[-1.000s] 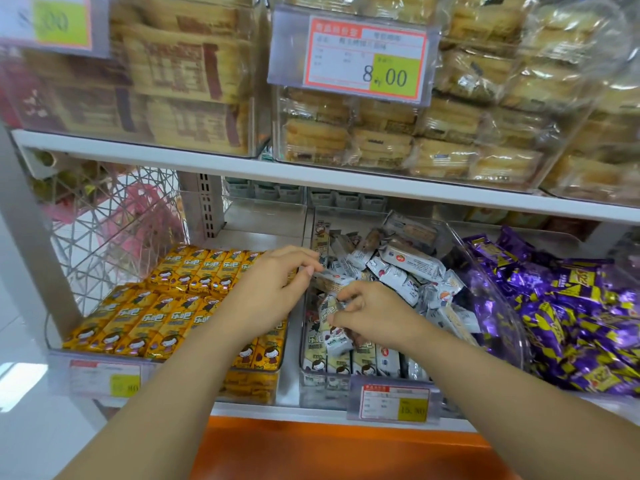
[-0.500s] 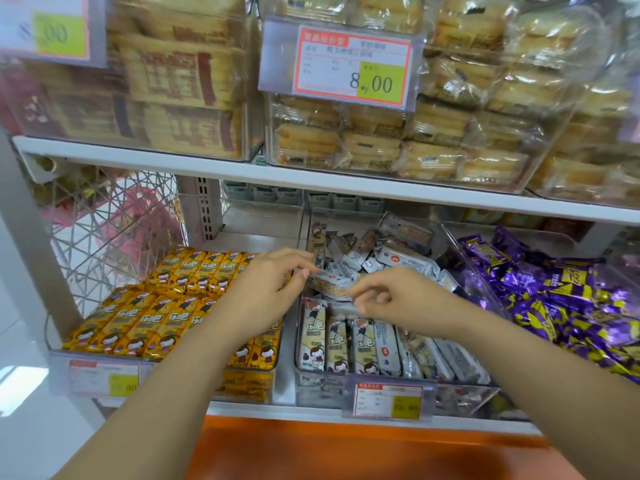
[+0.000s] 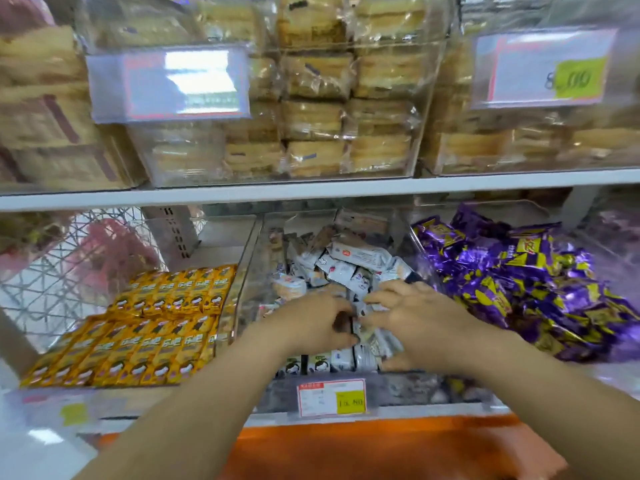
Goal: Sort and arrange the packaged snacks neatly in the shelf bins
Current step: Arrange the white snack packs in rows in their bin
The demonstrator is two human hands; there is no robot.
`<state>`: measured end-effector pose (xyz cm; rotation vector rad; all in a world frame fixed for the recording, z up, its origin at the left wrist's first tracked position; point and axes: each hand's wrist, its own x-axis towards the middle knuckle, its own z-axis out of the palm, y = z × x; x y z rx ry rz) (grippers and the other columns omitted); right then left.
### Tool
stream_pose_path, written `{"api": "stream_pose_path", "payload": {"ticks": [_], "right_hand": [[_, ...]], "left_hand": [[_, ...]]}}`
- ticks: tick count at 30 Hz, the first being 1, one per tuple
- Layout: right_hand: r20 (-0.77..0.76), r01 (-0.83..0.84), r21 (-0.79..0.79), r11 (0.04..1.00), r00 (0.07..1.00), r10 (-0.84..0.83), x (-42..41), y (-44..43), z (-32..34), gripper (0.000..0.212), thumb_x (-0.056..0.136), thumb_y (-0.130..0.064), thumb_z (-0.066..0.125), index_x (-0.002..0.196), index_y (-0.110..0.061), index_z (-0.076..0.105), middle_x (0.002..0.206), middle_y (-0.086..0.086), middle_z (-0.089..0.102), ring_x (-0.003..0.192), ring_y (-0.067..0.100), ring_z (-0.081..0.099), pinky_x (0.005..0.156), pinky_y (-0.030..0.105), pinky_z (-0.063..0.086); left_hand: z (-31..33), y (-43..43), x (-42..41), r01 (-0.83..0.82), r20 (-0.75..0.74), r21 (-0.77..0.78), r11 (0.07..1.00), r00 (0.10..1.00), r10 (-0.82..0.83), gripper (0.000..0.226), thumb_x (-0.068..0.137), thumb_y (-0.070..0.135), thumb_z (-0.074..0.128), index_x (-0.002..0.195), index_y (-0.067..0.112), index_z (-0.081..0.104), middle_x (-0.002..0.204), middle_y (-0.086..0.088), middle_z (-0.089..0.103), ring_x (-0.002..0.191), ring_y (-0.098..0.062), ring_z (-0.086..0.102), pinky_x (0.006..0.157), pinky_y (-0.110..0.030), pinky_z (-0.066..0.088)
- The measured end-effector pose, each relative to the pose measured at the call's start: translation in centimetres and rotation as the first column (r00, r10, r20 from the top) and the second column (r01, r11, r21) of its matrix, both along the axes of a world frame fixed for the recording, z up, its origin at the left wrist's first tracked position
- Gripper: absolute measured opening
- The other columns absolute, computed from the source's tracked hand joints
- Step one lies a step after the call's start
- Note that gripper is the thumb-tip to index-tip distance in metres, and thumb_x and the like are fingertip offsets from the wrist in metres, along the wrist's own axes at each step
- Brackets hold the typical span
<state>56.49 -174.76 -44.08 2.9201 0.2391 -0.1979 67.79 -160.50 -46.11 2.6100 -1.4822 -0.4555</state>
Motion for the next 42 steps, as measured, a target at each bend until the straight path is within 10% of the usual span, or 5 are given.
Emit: {"api": "stream_pose_path", "payload": {"ticks": [16,29,35,42], "right_hand": [[-0.026,-0.012,0.121,0.993,1.000,0.015,0.5,-0.7,0.4,0.055,0.088,-0.001,0.050,0.132,-0.035,0.053,0.150,-0.001,0.022,0.139,0.025,0.011,0.103,0.043,0.037],[0.008,0.013,0.117,0.993,1.000,-0.014,1.4,-0.4,-0.1,0.047,0.085,-0.040,0.062,0.128,-0.024,0.050,0.132,-0.004,0.042,0.135,0.022,0.017,0.105,0.041,0.029],[0.018,0.024,0.098,0.995,0.999,-0.026,1.8,-0.4,-0.1,0.058,0.087,-0.040,0.061,0.136,-0.018,0.043,0.131,-0.001,0.042,0.130,0.023,0.020,0.105,0.041,0.032],[0.012,0.015,0.109,0.994,1.000,-0.016,1.9,-0.4,-0.3,0.057,0.087,-0.045,0.059,0.138,-0.024,0.042,0.131,-0.002,0.043,0.134,0.024,0.015,0.112,0.045,0.021]], "left_hand": [[1.7,-0.5,1.1,-0.088,-0.107,0.394,0.915,0.984,0.140,0.090,0.083,0.041,0.069,0.151,0.027,0.011,0.158,-0.002,0.015,0.143,-0.023,0.019,0.115,-0.035,0.022],[4.2,1.6,-0.6,-0.141,-0.195,-0.068,0.988,0.973,0.126,0.041,0.086,0.030,0.068,0.124,0.029,0.053,0.120,0.011,0.048,0.111,-0.005,0.047,0.088,-0.022,0.038],[5.8,3.8,-1.6,-0.365,-0.109,-0.404,0.839,0.929,0.353,0.017,0.085,0.035,0.067,0.090,0.025,0.054,0.065,0.009,0.044,0.044,-0.001,0.039,0.040,-0.015,0.023],[2.1,5.2,-3.0,-0.343,0.254,-0.191,0.920,0.888,0.383,0.026,0.090,0.040,0.053,0.077,0.022,0.038,0.079,0.001,0.053,0.072,-0.016,0.052,0.065,-0.030,0.043]]}}
